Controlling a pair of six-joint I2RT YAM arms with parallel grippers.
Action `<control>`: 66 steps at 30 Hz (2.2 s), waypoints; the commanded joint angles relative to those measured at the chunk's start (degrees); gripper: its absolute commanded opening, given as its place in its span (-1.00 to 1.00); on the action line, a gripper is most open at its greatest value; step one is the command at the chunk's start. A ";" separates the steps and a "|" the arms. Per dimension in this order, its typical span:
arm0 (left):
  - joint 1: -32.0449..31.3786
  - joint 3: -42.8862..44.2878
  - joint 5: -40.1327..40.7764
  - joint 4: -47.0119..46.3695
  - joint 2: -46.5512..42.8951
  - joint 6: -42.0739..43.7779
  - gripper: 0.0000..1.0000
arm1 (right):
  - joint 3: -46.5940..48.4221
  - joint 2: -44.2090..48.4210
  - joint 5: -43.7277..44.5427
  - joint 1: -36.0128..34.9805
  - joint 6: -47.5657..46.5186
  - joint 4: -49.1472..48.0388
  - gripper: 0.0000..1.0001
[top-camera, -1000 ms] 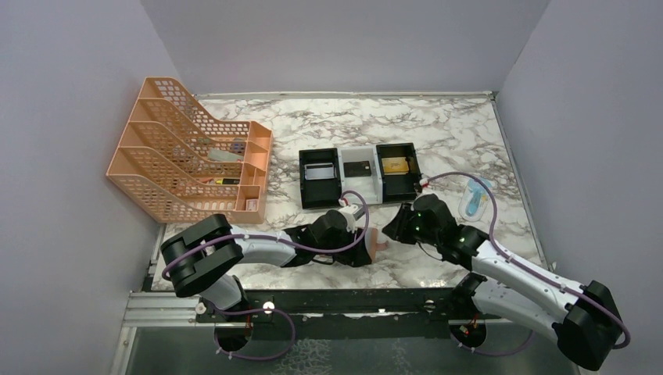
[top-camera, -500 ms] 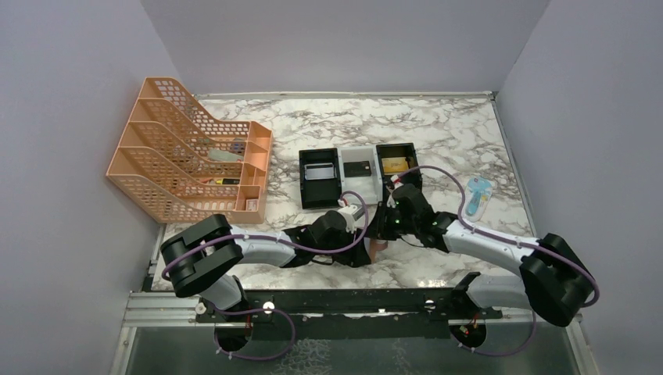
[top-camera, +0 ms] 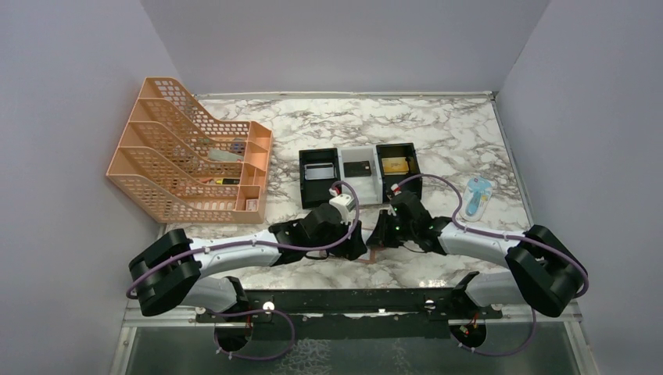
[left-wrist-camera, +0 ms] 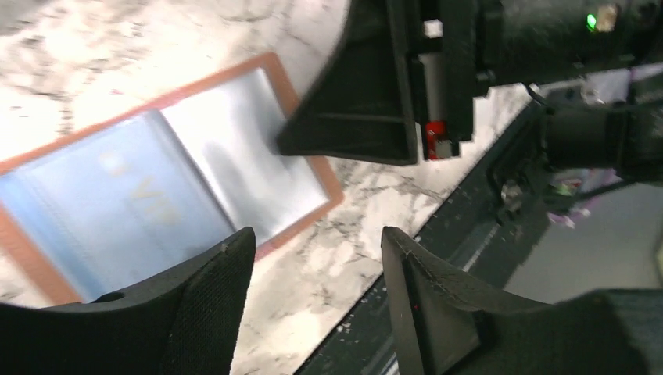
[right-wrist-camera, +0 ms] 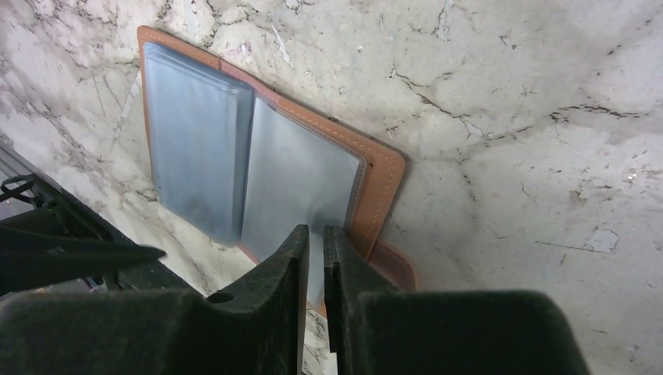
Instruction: Take the credit cards out of the card holder
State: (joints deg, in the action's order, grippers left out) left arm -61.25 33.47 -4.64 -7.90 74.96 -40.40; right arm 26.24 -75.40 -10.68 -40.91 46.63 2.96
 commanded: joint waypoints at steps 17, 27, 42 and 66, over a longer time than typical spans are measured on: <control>1.93 4.52 14.58 14.41 2.42 -0.47 0.29 | -3.30 2.02 1.46 0.13 -1.54 1.46 -0.69; 1.92 4.38 14.45 15.06 3.70 -0.73 0.27 | -3.54 1.69 1.17 0.12 -1.48 1.08 -0.69; 1.93 3.44 6.80 8.46 4.52 -0.97 0.18 | -4.18 1.90 0.69 0.12 -0.74 0.53 -0.69; 1.90 0.17 -2.15 -4.88 2.68 -7.34 0.14 | -5.61 4.03 2.10 0.12 1.38 0.64 -0.68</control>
State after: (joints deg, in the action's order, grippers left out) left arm -58.17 33.82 1.02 -4.21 79.57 -44.01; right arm 22.79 -71.59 -10.72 -40.75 47.03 1.48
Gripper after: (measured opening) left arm 0.576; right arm 0.157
